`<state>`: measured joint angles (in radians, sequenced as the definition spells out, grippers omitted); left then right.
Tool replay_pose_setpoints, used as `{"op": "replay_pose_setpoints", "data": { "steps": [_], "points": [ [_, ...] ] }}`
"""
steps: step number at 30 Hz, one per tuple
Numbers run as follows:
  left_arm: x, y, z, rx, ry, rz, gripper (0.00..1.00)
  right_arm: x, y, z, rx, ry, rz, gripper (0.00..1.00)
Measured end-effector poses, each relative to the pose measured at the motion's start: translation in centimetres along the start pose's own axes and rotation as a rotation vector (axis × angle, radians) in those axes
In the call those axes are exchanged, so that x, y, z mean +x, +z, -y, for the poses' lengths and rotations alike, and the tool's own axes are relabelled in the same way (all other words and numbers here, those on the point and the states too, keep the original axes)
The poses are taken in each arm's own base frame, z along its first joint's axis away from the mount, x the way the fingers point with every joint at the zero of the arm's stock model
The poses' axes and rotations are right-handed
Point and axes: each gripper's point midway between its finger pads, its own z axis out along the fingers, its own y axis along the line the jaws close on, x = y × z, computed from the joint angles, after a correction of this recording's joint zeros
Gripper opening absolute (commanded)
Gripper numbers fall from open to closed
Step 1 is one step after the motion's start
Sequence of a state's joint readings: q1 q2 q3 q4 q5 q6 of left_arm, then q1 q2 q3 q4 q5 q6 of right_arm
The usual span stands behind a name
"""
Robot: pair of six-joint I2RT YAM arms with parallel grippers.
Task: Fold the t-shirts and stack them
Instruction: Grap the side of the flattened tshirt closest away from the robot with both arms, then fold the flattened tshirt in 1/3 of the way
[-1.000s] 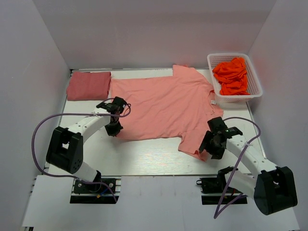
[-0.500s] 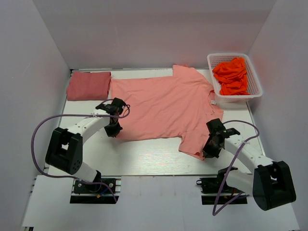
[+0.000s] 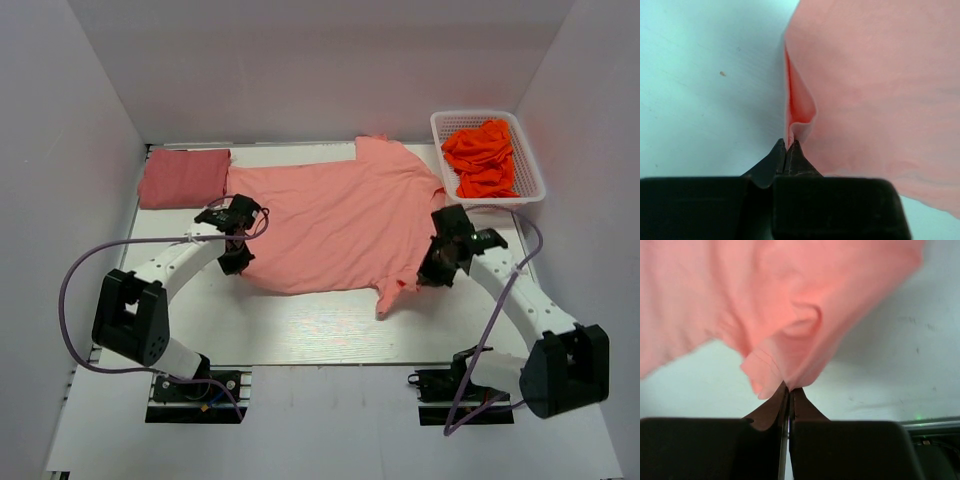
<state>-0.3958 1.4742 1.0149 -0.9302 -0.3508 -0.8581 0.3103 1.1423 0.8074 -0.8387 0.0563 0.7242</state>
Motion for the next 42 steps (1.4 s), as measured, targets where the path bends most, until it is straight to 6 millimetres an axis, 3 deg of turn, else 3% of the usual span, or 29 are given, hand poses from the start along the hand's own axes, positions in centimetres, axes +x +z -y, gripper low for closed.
{"op": "replay_pose_setpoints", "data": {
  "steps": [4, 7, 21, 31, 42],
  "points": [
    [-1.6, 0.0, 1.3, 0.012, -0.021, 0.017, 0.00, -5.2, -1.3, -3.7, -0.054, -0.003, 0.081, 0.00],
    [-2.7, 0.4, 1.8, 0.004, -0.047, 0.018, 0.00, -8.2, -1.6, -5.3, -0.071, 0.002, 0.128, 0.00],
    [-9.3, 3.3, 4.3, -0.034, -0.130, 0.021, 0.00, -20.0, -0.2, -8.2, -0.046, -0.005, 0.257, 0.00],
    [-13.9, 4.6, 5.8, -0.025, -0.159, 0.051, 0.00, -24.5, 0.3, -8.9, -0.053, -0.088, 0.345, 0.00],
    [-14.0, 5.7, 3.3, -0.050, -0.214, 0.004, 0.00, -27.9, -0.8, -9.0, -0.081, -0.157, 0.449, 0.00]
  ]
}}
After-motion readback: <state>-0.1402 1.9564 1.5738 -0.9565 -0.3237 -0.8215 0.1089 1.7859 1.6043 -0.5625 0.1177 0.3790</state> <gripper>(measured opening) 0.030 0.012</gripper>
